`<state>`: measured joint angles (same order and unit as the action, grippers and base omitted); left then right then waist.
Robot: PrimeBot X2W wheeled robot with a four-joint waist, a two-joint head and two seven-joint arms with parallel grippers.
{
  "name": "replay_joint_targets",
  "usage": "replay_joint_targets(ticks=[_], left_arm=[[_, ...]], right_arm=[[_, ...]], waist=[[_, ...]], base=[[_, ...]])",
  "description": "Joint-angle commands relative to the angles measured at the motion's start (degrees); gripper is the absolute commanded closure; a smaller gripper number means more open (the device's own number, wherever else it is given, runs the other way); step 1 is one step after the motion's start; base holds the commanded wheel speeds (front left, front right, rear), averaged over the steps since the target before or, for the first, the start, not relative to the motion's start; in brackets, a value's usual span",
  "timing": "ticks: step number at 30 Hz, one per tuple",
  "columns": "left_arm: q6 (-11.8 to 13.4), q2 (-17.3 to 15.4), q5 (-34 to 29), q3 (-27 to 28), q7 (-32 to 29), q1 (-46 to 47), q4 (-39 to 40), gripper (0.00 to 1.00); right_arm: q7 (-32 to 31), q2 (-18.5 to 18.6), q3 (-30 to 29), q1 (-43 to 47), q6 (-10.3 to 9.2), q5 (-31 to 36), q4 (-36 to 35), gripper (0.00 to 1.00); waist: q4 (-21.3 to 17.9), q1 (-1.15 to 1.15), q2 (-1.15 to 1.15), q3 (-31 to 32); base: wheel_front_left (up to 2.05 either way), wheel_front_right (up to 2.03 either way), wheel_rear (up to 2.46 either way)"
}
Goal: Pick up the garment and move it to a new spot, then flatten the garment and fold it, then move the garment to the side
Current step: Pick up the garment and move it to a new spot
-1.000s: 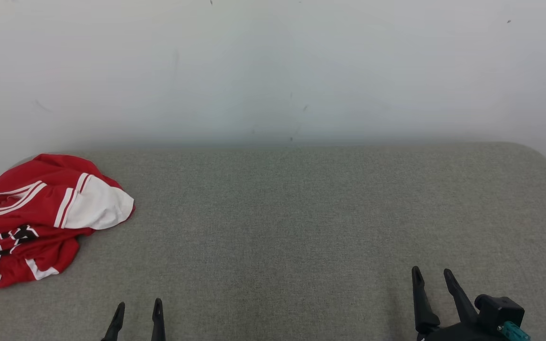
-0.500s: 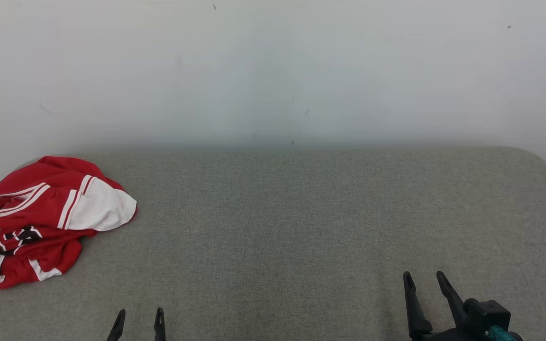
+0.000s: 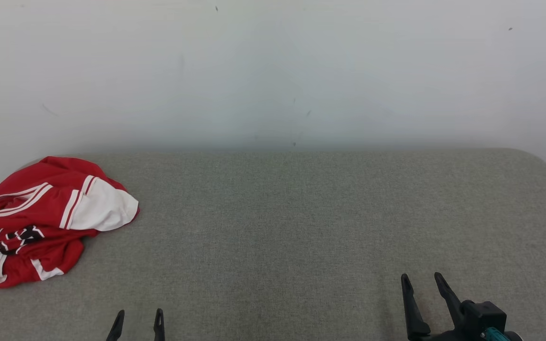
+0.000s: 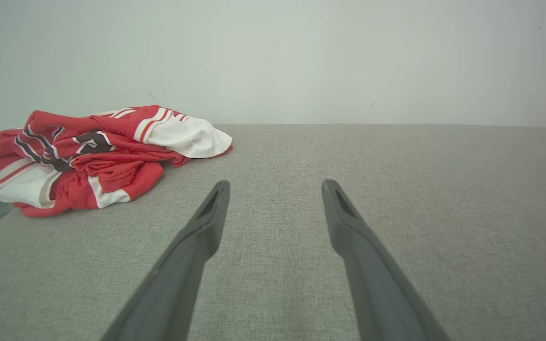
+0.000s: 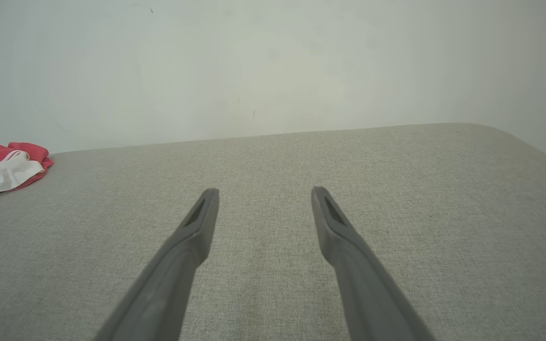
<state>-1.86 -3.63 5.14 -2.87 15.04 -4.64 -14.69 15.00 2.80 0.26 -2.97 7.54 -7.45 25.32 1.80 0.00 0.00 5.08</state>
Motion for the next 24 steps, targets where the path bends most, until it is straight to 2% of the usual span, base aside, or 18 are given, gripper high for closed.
replay_joint_targets(ticks=[1, 11, 16, 24], left_arm=[[-0.11, 0.22, 0.86, 0.57, 0.2, -0.5, -0.17, 0.0], [-1.0, 0.7, 7.42, 2.86, 0.21, -0.27, -0.67, 0.0], [-1.4, 0.7, 8.36, 3.84, 0.21, 0.1, -1.17, 0.0], [-1.63, -0.45, 7.38, 6.21, 0.2, -0.69, -1.34, 0.0]], right_arm=[[0.28, 0.15, 0.05, 0.53, -0.1, -0.32, 0.09, 0.0], [0.18, 0.13, 2.24, 0.76, -0.1, -3.34, -0.47, 0.0], [0.18, 0.1, 4.54, 1.46, -0.1, -5.51, -0.5, 0.0], [0.18, 0.1, 6.28, 2.2, -0.1, -8.27, -0.47, 0.0]], waist=[[0.09, 0.0, 0.0, 0.02], [3.58, 0.0, 0.0, 0.39], [8.68, 0.0, 0.0, 0.98], [19.14, 0.0, 0.0, 1.94]], base=[[0.0, 0.0, 0.0], [0.0, 0.0, 0.0], [0.0, 0.0, 0.0], [0.0, 0.0, 0.0]])
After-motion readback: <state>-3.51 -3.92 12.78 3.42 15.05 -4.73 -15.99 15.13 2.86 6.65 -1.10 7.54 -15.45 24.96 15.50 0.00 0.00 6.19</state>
